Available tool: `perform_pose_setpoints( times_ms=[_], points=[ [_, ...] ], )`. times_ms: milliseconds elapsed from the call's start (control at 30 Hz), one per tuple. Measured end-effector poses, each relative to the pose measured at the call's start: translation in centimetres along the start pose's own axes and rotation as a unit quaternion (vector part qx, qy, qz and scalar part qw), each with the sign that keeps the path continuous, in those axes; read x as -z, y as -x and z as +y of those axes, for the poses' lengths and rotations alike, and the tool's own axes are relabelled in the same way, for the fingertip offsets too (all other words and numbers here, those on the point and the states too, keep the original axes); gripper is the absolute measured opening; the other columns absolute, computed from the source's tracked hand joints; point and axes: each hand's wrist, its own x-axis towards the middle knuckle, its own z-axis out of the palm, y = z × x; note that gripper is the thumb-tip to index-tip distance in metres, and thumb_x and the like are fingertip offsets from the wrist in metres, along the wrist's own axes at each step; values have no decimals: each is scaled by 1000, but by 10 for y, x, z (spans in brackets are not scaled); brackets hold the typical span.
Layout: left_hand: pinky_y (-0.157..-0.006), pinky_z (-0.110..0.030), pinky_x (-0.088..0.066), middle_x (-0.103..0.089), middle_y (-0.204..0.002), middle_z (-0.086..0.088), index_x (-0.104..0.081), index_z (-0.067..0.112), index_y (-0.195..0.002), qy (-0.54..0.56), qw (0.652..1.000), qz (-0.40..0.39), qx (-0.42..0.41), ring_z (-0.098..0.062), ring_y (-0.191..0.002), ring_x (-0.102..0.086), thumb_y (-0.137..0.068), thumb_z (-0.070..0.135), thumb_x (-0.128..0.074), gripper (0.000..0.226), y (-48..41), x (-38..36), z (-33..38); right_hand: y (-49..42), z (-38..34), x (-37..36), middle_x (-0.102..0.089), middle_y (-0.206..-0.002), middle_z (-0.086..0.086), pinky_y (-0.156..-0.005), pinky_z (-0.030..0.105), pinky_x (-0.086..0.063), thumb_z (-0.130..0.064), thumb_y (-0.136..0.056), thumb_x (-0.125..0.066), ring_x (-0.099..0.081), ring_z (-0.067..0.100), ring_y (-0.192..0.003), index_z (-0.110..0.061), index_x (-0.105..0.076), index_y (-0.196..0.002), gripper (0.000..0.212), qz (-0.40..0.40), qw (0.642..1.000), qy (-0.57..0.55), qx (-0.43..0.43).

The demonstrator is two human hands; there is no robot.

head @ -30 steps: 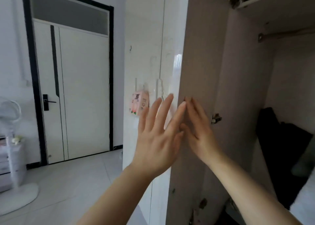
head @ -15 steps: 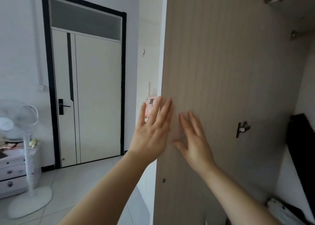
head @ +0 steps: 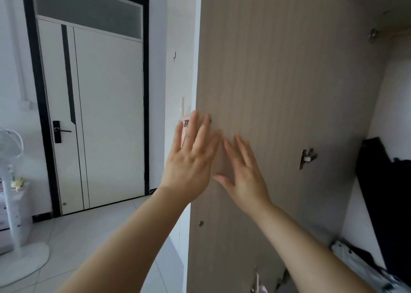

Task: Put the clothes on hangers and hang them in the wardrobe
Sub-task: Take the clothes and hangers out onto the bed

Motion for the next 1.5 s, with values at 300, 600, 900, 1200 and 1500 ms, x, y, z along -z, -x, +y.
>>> perform_pose_setpoints(
  times_ms=[300, 600, 900, 1200, 1500],
  points=[
    [-112, -50, -12, -47, -135, -20, -53, 4, -126, 144, 988, 55, -23, -40, -132, -34, -81, 22, -33, 53, -18, 21, 69, 41, 37, 63, -32, -147, 16, -111, 44, -29, -30, -82, -68, -28, 30, -138, -13, -29, -144, 75, -60, 986, 130, -90],
    [-104, -52, -33, -61, -119, -15, -62, 7, -115, 306, 949, 28, -67, -33, -115, -54, -78, 19, -37, 47, -39, 12, 177, 100, 78, 174, -21, -152, -1, -111, 31, -26, -26, -88, -59, -27, 20, -137, -30, -18, -147, 73, -30, 939, 277, -202],
    [-103, -54, -32, -61, -119, -16, -61, 2, -116, 491, 868, -9, -80, -34, -115, -55, -76, 11, -69, 42, -76, 22, 284, 129, 118, 264, -25, -151, 3, -109, 36, -31, -29, -91, -55, -31, 22, -133, -29, -16, -148, 69, -28, 894, 374, -246],
    [-114, -39, -10, -46, -138, -8, -46, 9, -134, 533, 845, -16, -38, -25, -131, -37, -91, 20, -52, 44, -138, -14, 366, 64, 199, 336, -40, -142, 12, -110, 42, -28, -21, -88, -60, -40, 30, -128, -18, -36, -142, 59, -48, 864, 487, -115],
    [-109, -44, -25, -56, -126, -10, -56, 6, -124, 554, 832, -11, 18, -28, -121, -49, -84, 18, -65, 43, -213, -38, 431, -43, 289, 412, -4, -158, 5, -111, 54, 8, -53, -96, -22, 7, 33, -143, -28, -12, -148, 58, -130, 690, 700, -131]
  ],
)
